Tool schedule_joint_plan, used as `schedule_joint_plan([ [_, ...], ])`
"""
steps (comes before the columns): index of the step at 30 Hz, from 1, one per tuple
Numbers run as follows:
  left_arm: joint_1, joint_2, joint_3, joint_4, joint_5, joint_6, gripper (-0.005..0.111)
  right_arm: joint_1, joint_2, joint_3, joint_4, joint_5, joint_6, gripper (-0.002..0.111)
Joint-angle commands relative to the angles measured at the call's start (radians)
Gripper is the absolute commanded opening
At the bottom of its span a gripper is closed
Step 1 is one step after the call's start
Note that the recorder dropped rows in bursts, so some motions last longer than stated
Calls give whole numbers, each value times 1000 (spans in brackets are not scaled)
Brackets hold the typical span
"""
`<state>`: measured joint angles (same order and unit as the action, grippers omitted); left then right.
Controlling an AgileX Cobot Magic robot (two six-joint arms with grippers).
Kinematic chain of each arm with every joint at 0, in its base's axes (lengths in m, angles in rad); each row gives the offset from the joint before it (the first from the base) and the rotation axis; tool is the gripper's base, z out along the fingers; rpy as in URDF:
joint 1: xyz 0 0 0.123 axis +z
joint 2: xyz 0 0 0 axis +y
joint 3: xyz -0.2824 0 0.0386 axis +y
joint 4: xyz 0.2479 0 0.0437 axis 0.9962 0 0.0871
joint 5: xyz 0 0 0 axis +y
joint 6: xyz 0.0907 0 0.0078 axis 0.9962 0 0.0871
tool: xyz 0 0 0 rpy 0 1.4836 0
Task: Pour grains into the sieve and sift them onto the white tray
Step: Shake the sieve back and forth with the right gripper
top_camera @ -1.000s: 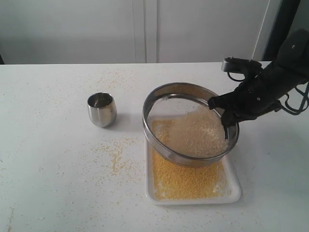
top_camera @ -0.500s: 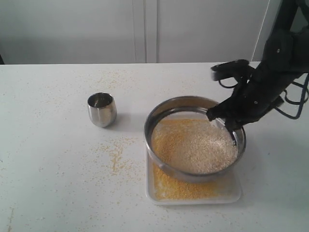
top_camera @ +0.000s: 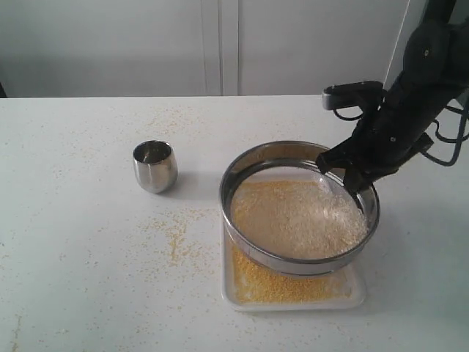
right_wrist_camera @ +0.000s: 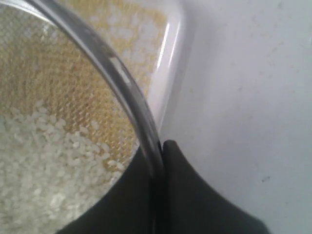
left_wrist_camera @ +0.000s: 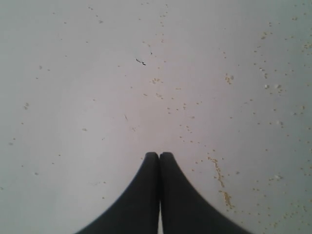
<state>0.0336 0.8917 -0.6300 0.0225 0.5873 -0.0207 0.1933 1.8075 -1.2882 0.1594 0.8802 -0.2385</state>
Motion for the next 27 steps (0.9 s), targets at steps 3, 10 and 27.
schedule_joint_plan([
  [3, 3, -8, 7, -6, 10, -1, 0, -25, -20, -29, 61, 42, -18, 0],
  [10, 3, -8, 7, -6, 10, -1, 0, -64, -15, -29, -66, -2, 286, 0],
  [27, 3, -8, 7, -6, 10, -1, 0, 4, 0, -48, -213, 4, 316, 0],
])
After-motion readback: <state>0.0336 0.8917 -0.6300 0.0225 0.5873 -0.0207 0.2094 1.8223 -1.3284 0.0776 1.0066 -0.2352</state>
